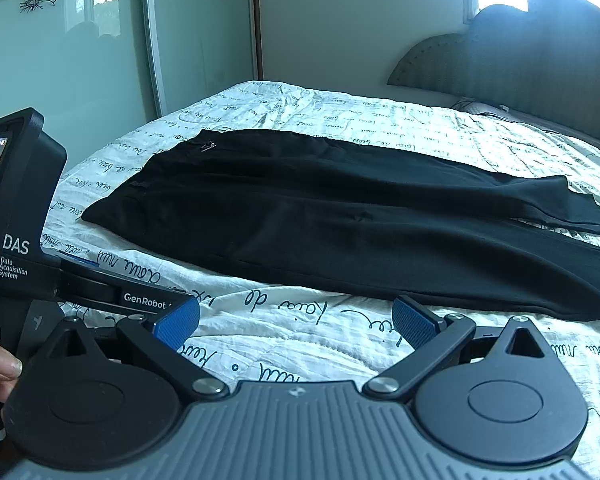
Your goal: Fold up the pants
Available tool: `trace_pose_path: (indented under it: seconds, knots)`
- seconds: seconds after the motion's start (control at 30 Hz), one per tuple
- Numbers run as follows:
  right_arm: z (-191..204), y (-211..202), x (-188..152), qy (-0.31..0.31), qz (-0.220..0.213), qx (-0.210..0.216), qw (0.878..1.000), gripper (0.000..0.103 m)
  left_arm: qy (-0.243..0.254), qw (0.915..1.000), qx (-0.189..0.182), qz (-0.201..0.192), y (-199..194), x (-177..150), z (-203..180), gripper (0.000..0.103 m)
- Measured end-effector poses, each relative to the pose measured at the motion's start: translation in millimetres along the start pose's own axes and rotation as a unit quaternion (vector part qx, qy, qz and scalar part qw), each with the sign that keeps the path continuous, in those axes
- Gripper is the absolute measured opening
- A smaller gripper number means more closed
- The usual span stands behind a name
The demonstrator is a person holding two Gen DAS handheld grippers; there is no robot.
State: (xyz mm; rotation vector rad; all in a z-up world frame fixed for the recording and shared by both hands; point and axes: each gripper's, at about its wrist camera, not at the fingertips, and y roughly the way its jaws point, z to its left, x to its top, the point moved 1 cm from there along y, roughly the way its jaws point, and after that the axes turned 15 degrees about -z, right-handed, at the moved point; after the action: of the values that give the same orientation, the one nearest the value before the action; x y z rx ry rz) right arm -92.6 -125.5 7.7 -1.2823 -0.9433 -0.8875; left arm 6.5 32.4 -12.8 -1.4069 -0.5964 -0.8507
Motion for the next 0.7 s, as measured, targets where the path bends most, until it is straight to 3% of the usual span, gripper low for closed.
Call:
trace_pose_path:
  seconds: [0.23,0.47,0.57,0.7]
  knots:
    - [-1.1,3.5,5.0,-0.009,-0.001,0.015,1.0,0.103,-0.003,1.0,0.0,-0.004,1.2,5.1,6.5,0.099]
    - [-21.8,29.0,57.7,-0.08,-0.044,0.084,0.992,0.103,-0.012,0.9983,0.032,-0.047,9.7,38.3,44.2,0.099]
    - [-29.2,65.4,79.4,-0.142,-0.066,0.141,0.978,0.103,-0.017,0.9973,0.045,-0.055,20.2,54.4,62.8,0.099]
    - [-34.9,149.6,97.7,-0.185,-0.013,0.175,0.967,0.103,-0.032,0.9971,0.045,-0.052,36.3,75.9,83.8,0.099]
